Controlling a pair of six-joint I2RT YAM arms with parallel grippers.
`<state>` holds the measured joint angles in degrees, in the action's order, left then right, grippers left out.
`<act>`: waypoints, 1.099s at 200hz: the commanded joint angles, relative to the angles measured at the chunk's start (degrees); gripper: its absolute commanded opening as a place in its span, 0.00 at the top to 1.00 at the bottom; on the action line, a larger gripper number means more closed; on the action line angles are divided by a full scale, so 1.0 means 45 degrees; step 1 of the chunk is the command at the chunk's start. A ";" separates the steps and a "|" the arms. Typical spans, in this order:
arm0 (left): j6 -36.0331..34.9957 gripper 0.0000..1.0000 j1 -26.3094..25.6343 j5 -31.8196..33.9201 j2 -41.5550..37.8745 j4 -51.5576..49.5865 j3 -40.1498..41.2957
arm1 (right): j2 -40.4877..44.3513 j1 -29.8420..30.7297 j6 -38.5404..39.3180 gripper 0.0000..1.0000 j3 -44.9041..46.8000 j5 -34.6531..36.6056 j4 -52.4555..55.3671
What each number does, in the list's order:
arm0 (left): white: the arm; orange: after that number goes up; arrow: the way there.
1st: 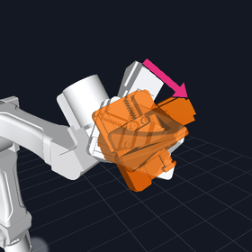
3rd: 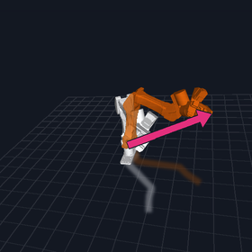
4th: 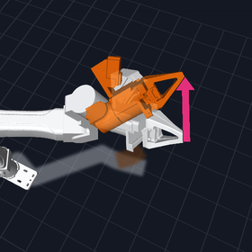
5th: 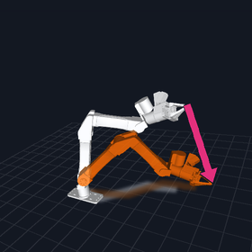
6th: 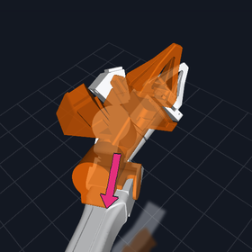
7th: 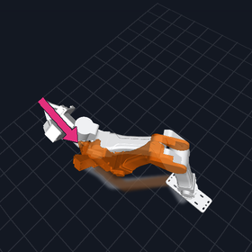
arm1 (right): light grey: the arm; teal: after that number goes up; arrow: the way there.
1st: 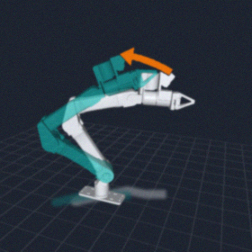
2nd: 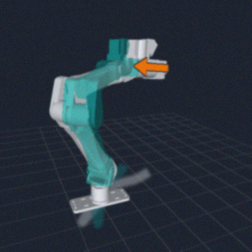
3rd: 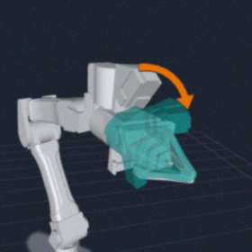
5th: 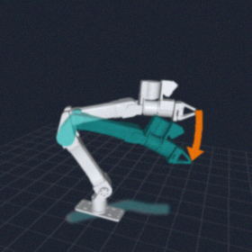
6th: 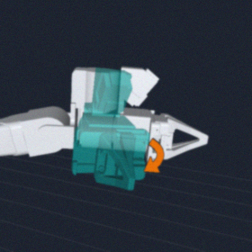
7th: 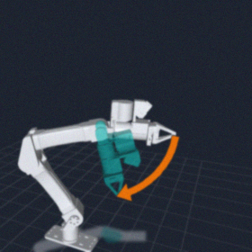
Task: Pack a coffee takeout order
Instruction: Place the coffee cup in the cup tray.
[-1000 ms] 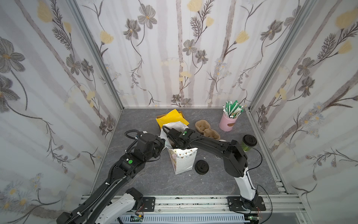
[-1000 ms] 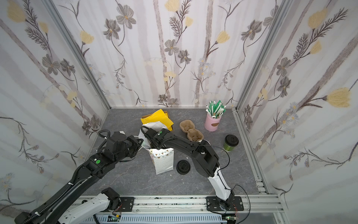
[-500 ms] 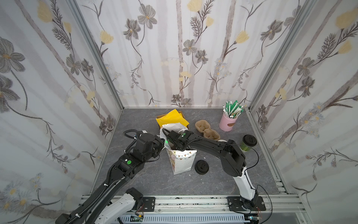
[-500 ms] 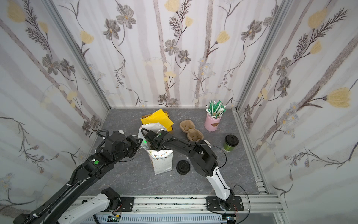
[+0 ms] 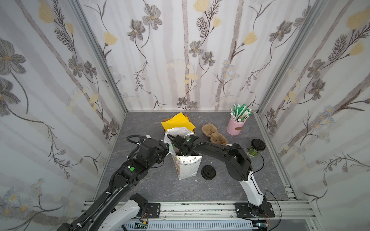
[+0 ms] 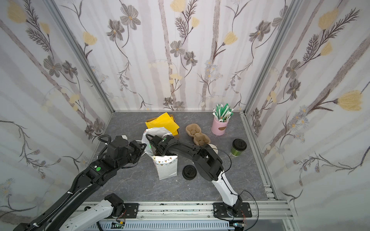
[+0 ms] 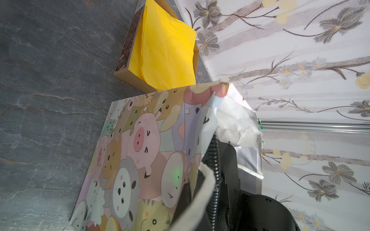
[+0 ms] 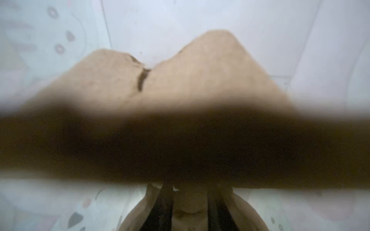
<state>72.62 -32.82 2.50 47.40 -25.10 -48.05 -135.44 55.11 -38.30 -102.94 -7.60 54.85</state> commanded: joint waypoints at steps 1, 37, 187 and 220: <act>0.0037 1.00 0.0056 0.0127 -0.0087 0.0144 0.0033 | -0.0183 -0.0086 -0.0277 0.75 0.0081 0.0086 -0.0585; -0.0033 1.00 0.0110 0.0137 -0.0108 0.0120 0.0001 | -0.0342 -0.0112 -0.0240 0.75 0.0271 0.0136 -0.0658; 0.0250 1.00 0.0203 0.0276 -0.0263 0.0012 -0.0200 | -0.0417 -0.0313 0.0133 0.73 0.0927 0.0121 -0.0918; 0.0241 1.00 0.0201 0.0206 -0.0306 -0.0027 -0.0330 | -0.0498 -0.0319 0.0143 0.72 0.0963 -0.0020 -0.1044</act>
<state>73.08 -32.14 2.07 46.37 -26.46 -48.84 -136.16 53.91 -37.85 -99.33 -9.34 49.67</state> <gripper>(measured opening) 0.050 0.274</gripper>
